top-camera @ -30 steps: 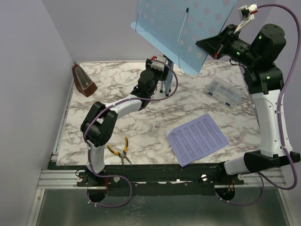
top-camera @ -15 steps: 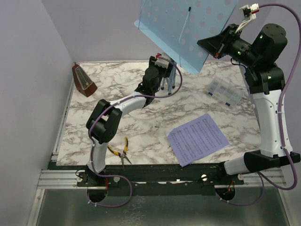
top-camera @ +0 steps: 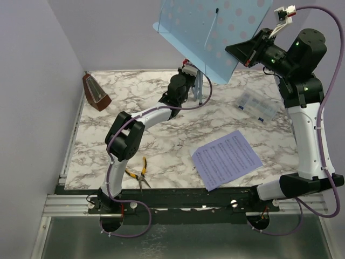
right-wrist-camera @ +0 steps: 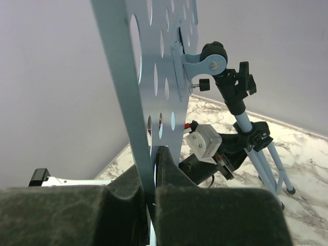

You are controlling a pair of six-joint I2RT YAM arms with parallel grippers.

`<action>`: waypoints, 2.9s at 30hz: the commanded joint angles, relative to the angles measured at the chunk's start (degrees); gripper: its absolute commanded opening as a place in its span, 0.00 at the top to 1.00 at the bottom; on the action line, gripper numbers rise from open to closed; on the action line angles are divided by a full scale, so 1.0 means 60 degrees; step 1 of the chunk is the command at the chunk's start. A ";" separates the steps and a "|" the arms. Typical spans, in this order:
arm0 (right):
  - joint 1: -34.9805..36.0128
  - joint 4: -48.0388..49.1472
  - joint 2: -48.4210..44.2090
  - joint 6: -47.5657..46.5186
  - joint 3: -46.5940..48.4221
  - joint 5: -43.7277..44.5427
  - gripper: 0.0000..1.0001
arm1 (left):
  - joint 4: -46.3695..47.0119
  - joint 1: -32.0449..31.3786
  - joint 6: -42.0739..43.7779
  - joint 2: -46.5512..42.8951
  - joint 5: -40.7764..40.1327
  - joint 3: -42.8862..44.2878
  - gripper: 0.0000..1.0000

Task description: Set up the instrument practice props

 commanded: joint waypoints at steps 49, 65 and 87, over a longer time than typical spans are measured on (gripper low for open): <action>0.0359 0.0408 -0.3330 -0.2964 -0.3195 0.9632 0.24 | -0.2004 -0.0431 -0.1324 -0.4436 0.0935 -0.4768 1.00; 0.0335 0.5976 0.0310 -0.2638 -0.4711 -0.2016 0.18 | -0.2180 -0.0442 -0.1433 -0.4527 0.1368 -0.4761 1.00; 0.2524 1.2514 0.1930 -0.3401 -0.6950 0.2261 0.37 | -0.2471 -0.0434 -0.1637 -0.4362 0.1552 -0.4563 1.00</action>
